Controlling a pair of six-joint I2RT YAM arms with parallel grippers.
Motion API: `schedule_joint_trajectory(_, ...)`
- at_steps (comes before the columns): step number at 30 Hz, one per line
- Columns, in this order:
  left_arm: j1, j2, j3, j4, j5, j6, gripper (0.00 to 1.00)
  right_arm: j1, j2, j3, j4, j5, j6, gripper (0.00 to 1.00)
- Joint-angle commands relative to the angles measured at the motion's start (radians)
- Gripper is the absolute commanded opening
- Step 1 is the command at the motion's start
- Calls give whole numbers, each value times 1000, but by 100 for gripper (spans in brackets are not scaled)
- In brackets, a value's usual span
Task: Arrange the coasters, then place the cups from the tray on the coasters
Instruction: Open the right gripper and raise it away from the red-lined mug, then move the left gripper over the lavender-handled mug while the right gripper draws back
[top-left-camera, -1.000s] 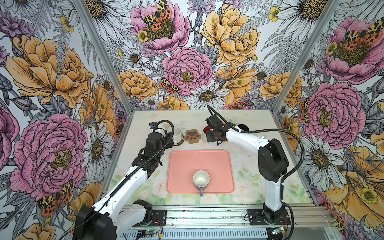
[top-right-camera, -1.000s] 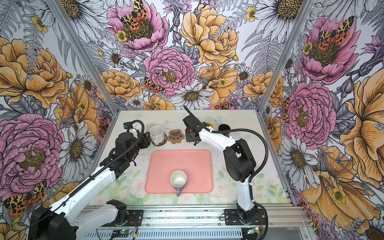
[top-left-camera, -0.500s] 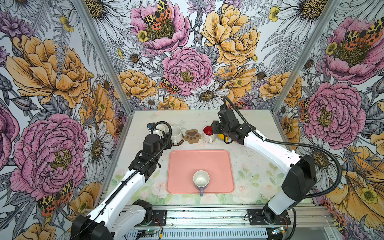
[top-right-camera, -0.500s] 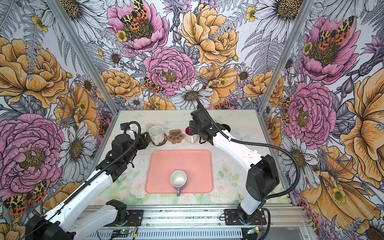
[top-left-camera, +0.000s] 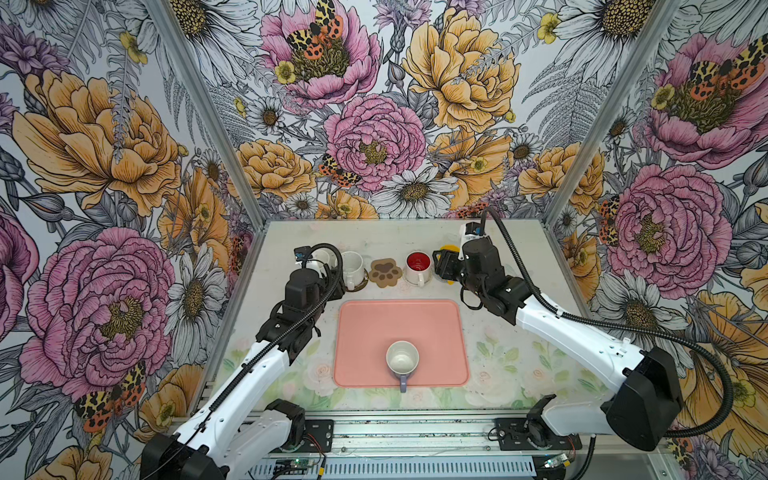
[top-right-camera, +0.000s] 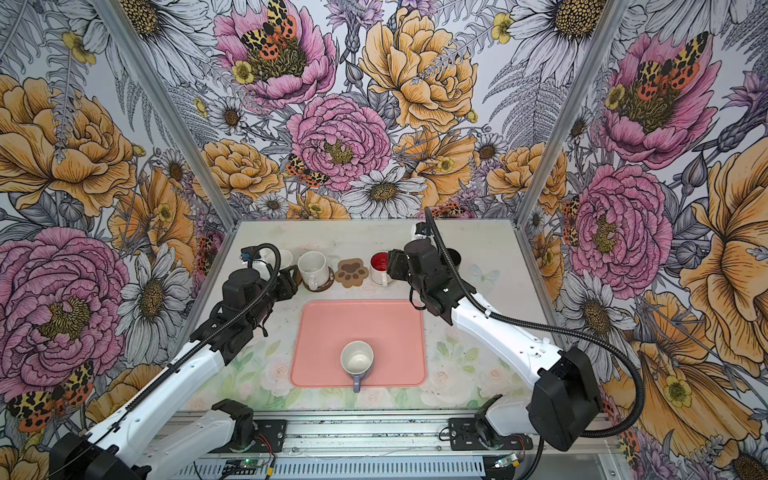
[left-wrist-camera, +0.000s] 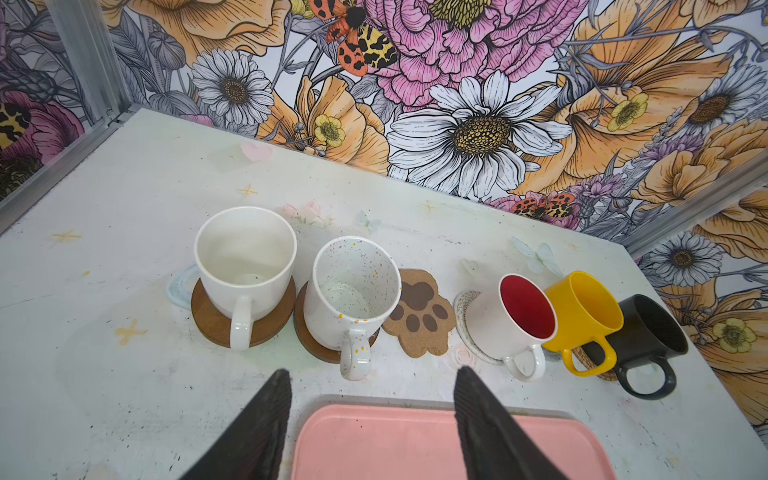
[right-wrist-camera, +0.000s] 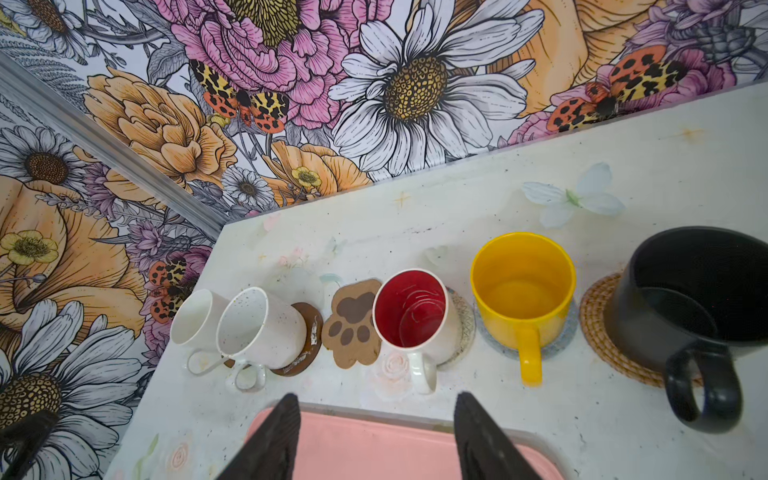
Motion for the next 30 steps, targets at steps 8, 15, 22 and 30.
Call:
schedule_joint_trajectory(8,-33,31,28,25,58,-57,66,-21,-49,-221,517,-149,86,68)
schedule_joint_trajectory(15,-94,85,54,51,51,-75,68,-23,-35,-342,830,-178,153,70)
schedule_joint_trajectory(22,-150,169,108,39,41,-69,71,-23,-36,-426,1045,-187,153,74)
schedule_joint_trajectory(30,-191,201,148,33,95,-68,72,-24,-47,-492,1153,-155,127,75)
